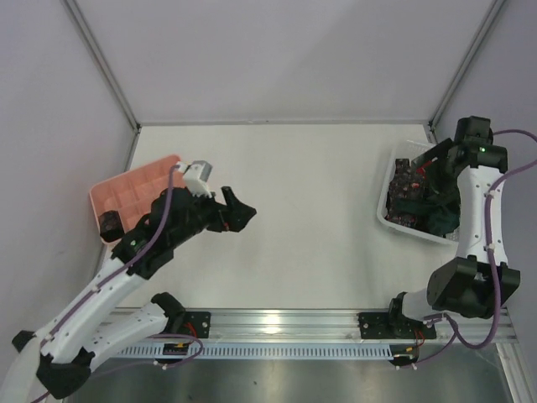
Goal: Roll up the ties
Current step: Grab a tie with the right arm
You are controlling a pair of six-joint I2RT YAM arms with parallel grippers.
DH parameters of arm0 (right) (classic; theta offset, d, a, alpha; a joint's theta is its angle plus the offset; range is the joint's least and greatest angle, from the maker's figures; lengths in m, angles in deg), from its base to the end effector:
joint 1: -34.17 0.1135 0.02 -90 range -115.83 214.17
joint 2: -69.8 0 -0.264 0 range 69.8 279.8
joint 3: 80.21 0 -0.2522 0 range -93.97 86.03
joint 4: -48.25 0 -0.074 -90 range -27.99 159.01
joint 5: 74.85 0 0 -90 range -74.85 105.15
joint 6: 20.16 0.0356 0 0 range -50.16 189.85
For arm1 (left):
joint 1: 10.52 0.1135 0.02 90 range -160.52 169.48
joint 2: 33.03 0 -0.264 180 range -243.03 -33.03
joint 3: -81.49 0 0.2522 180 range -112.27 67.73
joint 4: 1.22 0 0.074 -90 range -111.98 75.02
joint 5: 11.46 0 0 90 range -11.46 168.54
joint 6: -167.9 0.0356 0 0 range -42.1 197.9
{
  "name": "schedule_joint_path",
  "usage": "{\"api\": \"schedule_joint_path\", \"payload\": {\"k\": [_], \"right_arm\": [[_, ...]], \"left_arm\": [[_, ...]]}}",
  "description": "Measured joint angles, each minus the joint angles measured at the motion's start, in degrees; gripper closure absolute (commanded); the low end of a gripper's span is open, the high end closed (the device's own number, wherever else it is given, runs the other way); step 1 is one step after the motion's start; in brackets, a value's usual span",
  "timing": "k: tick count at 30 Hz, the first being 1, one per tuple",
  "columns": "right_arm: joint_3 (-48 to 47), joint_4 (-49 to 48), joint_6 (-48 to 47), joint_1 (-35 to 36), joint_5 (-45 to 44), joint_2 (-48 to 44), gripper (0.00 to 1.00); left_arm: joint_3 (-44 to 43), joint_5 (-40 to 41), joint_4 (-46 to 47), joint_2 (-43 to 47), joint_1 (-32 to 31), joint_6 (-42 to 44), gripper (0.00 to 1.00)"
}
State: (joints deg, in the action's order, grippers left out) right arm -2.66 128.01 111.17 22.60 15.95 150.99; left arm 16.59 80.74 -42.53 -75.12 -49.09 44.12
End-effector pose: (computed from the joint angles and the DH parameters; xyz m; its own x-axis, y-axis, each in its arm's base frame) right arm 0.2664 -0.0540 0.3724 -0.4995 0.7763 -0.3845 0.6969 0.6238 0.3540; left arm 0.1263 -0.0990 0.3535 -0.5368 -0.2826 -0.7950 0.3562 0.7782 -0.5171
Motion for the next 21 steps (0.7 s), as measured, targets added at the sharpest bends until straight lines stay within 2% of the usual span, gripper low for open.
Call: {"api": "schedule_joint_path", "payload": {"k": [5, 9, 13, 19, 21], "right_arm": [[-0.4, -0.5, 2.3, -7.0, -3.2, 3.1, 0.11], [-3.9, 0.6, 4.9, -10.7, -6.8, 12.7, 0.11], [-6.7, 2.7, 8.1, -11.4, -10.5, 19.8, 0.11], [-8.5, 4.5, 12.2, -10.5, -12.9, 24.8, 0.11], [-8.8, 4.9, 13.2, -10.2, -13.6, 25.8, 0.15]], "left_arm": [[-2.3, -7.0, -1.0, -10.2, 0.0, 6.7, 0.0], [-2.5, -9.1, -3.6, -12.8, 0.3, 11.2, 0.0], [-2.9, -9.4, -4.1, -14.0, 0.9, 14.4, 0.0], [-4.5, -8.9, -5.6, -16.5, 1.0, 18.3, 0.0], [-5.5, -8.3, -6.1, -17.5, 0.9, 19.5, 0.0]]}}
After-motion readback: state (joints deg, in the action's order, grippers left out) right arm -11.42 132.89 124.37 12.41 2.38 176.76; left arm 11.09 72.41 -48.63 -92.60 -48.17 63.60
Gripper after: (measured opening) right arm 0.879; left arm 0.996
